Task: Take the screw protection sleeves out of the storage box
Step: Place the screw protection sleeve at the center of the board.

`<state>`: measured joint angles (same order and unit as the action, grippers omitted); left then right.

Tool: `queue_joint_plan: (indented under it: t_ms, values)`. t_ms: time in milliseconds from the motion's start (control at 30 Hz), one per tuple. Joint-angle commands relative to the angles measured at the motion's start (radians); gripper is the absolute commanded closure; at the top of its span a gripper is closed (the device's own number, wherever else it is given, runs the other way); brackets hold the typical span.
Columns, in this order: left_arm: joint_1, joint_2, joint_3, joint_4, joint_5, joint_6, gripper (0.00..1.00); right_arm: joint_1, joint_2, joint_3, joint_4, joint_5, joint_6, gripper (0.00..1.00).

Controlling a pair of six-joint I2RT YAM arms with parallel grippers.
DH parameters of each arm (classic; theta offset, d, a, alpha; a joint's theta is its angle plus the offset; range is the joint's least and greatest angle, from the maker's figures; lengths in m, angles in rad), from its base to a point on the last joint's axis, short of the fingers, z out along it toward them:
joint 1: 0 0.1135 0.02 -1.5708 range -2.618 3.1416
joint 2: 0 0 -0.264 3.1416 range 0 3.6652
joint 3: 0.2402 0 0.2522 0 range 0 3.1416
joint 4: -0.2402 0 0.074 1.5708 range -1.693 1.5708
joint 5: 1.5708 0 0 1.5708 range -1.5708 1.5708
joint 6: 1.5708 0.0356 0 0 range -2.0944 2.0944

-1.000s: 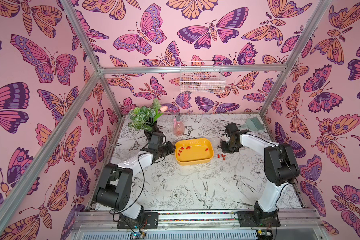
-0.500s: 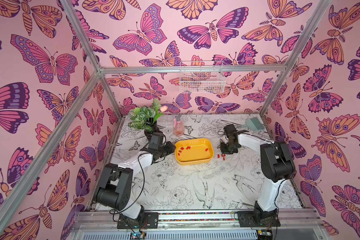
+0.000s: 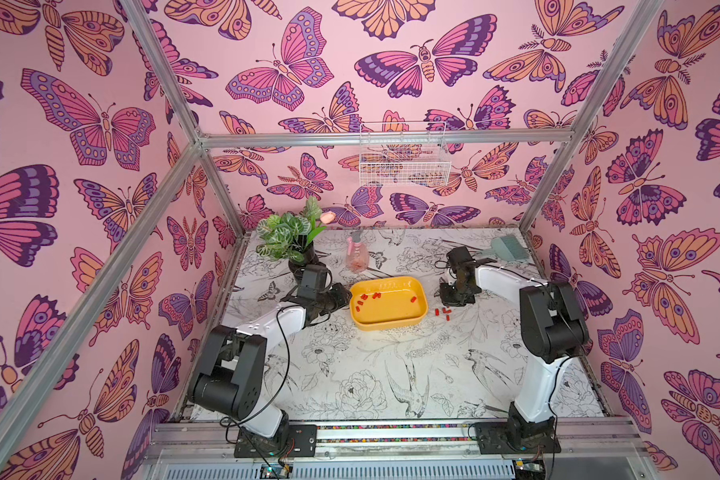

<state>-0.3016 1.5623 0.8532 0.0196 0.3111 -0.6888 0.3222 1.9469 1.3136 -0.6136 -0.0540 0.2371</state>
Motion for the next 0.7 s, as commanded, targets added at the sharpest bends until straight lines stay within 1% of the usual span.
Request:
queue_joint_plan:
  t_ms: [0,267,400,667]
  values:
    - [0.002,0.013,0.015,0.004,0.010,0.003,0.68,-0.008,0.021,0.026,-0.021,-0.010,-0.007,0.83]
    - [0.002,0.013,0.015,0.005,0.011,0.003,0.68,-0.008,0.021,0.027,-0.026,-0.007,-0.007,0.81]
    - [0.002,0.012,0.015,0.003,0.012,0.003,0.68,-0.009,0.013,0.026,-0.033,-0.008,-0.007,0.77]
    - [0.002,0.013,0.015,0.004,0.011,0.002,0.68,-0.008,-0.062,0.009,-0.039,0.010,0.002,0.73]
